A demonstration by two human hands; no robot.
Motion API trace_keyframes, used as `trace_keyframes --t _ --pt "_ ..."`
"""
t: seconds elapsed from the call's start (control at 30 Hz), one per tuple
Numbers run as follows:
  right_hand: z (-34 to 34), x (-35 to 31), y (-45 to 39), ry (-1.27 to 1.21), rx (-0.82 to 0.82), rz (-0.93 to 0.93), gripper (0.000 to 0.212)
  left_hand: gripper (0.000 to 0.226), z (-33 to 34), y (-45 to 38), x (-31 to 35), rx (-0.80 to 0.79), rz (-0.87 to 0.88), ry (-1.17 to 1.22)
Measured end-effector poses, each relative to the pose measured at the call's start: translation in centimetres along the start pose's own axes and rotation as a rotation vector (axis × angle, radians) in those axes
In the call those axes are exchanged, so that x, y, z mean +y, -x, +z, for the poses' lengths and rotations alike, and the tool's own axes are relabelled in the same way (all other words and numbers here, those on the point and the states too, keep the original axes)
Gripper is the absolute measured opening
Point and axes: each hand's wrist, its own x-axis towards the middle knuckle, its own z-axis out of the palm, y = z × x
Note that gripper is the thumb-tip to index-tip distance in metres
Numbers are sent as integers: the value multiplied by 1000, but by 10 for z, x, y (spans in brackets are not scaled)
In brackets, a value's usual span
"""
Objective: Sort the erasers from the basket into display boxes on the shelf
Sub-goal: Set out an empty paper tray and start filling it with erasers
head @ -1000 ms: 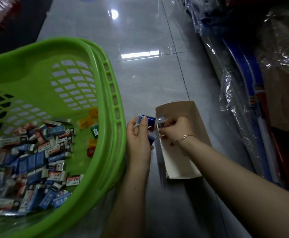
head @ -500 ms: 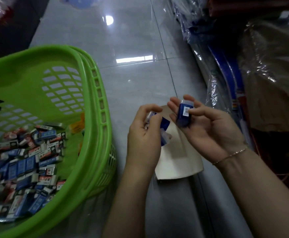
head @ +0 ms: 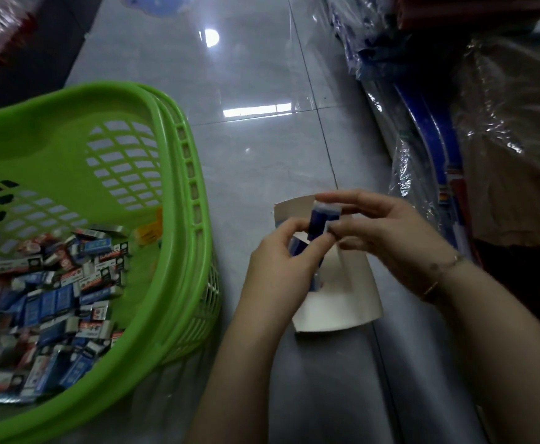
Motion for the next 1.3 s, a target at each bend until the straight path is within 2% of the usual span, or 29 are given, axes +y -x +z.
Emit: trace_keyframes --t 0.1,0.2,0.27,0.33,0.43,0.5,0.57,0.73,0.93,1.2,1.3 --pt "-9 -8 -2 163 49 -11 38 16 -1 -3 1 26 64 -182" --pt "2 -2 -14 240 182 -27 29 25 -8 -8 3 150 86 -129" --pt "16 10 -26 427 271 -40 21 21 -15 -11 2 269 115 -100" --pt "31 22 -40 714 312 -43 19 24 -20 -14 -4 361 106 -161" --pt "50 36 -57 1051 247 40 35 41 -22 -19 -13 328 -9 -409" --pt "59 43 -66 1135 221 92 39 42 -20 -21 -16 274 -73 -513" --pt "60 49 -71 1073 254 122 37 37 -20 -22 -18 257 -93 -495" --pt "62 64 -75 748 382 58 30 33 -20 -22 -13 262 -87 -425" --pt "61 79 -79 374 533 136 26 31 -20 -19 -10 251 -100 -313" --pt "58 73 -84 37 507 216 23 27 -22 -18 -13 228 -95 -238" --pt "55 68 -81 -14 494 296 37 17 -22 -17 -14 273 -47 -188"
